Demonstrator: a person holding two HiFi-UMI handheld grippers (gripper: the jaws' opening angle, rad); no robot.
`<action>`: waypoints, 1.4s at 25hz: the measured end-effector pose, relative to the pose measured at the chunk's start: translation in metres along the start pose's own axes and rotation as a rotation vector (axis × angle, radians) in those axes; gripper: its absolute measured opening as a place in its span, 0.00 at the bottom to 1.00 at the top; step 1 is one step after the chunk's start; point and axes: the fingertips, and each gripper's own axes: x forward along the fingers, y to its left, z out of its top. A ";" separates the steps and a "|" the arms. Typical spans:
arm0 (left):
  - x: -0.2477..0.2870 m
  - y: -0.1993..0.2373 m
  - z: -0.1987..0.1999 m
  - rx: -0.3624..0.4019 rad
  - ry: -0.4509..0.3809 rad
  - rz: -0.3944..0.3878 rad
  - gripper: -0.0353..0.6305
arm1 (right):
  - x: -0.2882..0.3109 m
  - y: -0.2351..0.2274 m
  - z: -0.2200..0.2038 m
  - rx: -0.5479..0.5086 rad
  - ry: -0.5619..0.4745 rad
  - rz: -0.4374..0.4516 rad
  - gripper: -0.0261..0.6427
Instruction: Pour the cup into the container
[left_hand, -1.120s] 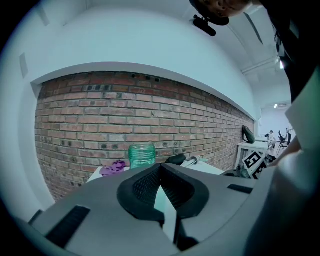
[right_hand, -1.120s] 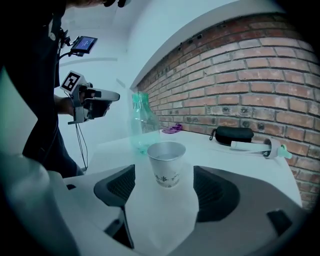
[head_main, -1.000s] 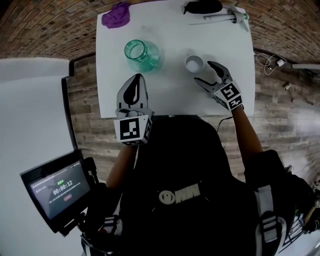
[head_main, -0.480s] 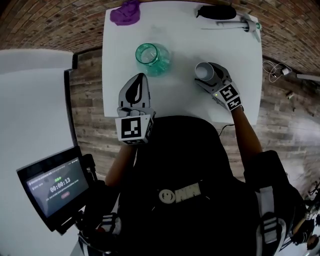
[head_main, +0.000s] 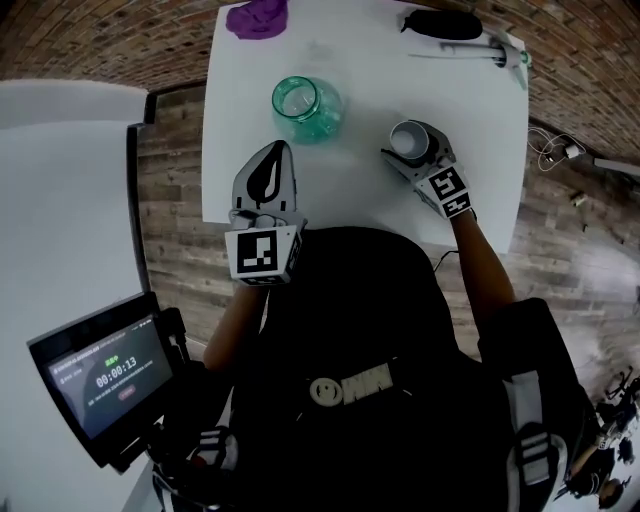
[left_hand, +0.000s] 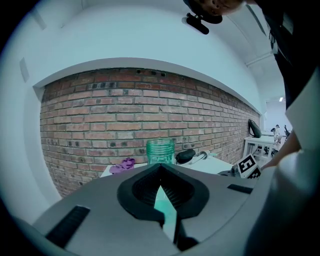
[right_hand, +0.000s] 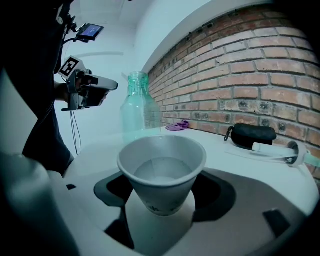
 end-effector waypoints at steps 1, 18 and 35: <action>0.000 0.000 0.000 0.005 -0.003 -0.002 0.05 | 0.001 -0.002 0.001 0.002 -0.004 -0.005 0.56; 0.005 0.005 0.004 0.046 -0.021 0.001 0.05 | 0.010 -0.004 0.001 -0.023 0.014 -0.010 0.51; -0.002 0.005 0.003 0.011 -0.039 -0.009 0.05 | -0.022 0.009 0.071 -0.024 0.035 0.078 0.46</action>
